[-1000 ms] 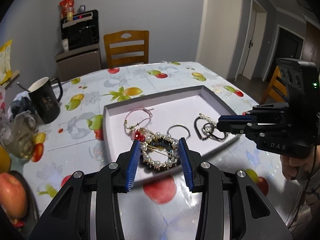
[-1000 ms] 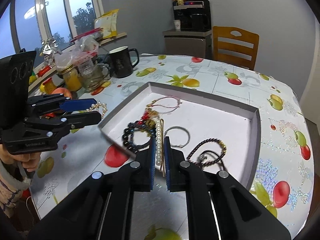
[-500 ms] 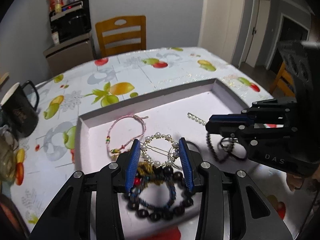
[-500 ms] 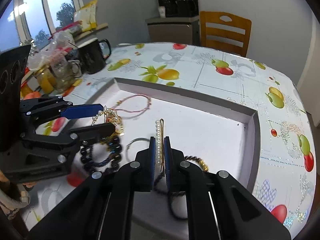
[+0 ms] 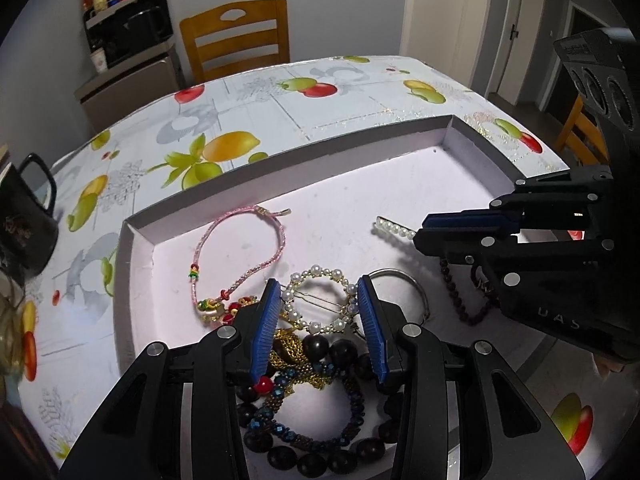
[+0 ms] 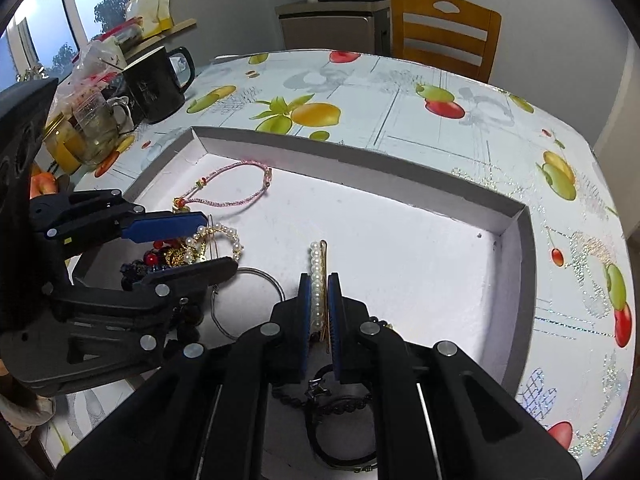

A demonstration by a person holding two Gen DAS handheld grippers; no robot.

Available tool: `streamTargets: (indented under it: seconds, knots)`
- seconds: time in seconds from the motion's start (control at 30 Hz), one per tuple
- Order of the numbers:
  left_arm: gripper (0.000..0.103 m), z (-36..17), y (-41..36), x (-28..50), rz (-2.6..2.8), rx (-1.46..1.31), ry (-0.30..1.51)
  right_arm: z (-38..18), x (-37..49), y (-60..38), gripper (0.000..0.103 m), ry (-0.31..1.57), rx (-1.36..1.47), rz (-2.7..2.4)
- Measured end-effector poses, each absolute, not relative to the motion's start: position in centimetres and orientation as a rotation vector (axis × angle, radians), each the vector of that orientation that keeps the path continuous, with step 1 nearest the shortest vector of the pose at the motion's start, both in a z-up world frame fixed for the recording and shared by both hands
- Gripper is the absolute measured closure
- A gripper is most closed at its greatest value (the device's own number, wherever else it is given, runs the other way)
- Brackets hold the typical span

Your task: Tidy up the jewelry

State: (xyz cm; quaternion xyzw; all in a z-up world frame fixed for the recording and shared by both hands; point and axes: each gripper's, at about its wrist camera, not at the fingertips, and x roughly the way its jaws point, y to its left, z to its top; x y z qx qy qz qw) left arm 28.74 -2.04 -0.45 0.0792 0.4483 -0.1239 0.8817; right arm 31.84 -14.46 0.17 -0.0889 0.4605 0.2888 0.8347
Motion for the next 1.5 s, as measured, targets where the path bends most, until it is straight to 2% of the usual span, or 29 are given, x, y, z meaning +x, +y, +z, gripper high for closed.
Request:
streamTargets:
  seconds: [0.23, 0.3, 0.37, 0.53, 0.6, 0.67, 0.93, 1.03, 1.5]
  knots:
    - [0.052, 0.0, -2.0, 28.1, -0.245, 0.172, 0.899, 0.3, 31.6, -14.8, 0.095, 0.968, -0.172, 0.609]
    - [0.036, 0.2, -1.8, 27.7, -0.238, 0.162, 0.88, 0.6, 31.4, -15.3, 0.094, 0.959, -0.153, 0.609]
    - [0.027, 0.6, -1.7, 26.8, -0.231, 0.154, 0.849, 0.8, 31.0, -16.0, 0.093, 0.945, -0.13, 0.606]
    - [0.02, 1.3, -1.3, 24.6, -0.214, 0.13, 0.799, 1.7, 28.9, -17.9, 0.093, 0.902, -0.086, 0.61]
    - [0.017, 1.7, -0.9, 23.6, -0.208, 0.102, 0.778, 2.2, 27.8, -18.5, 0.087, 0.879, -0.067, 0.615]
    - [0.015, 2.2, -0.5, 22.1, -0.214, 0.076, 0.758, 2.7, 26.4, -19.1, 0.078, 0.853, -0.053, 0.623]
    - [0.012, 2.6, 0.1, 16.7, -0.221, 0.07, 0.716, 3.3, 20.8, -19.1, 0.073, 0.802, -0.048, 0.671]
    - [0.012, 2.6, 0.5, 14.7, -0.218, 0.064, 0.705, 3.1, 19.2, -19.0, 0.067, 0.792, -0.036, 0.687]
    - [0.012, 0.1, 2.7, 10.7, -0.189, 0.028, 0.738, 0.5, 15.4, -17.7, 0.065, 0.833, -0.042, 0.721]
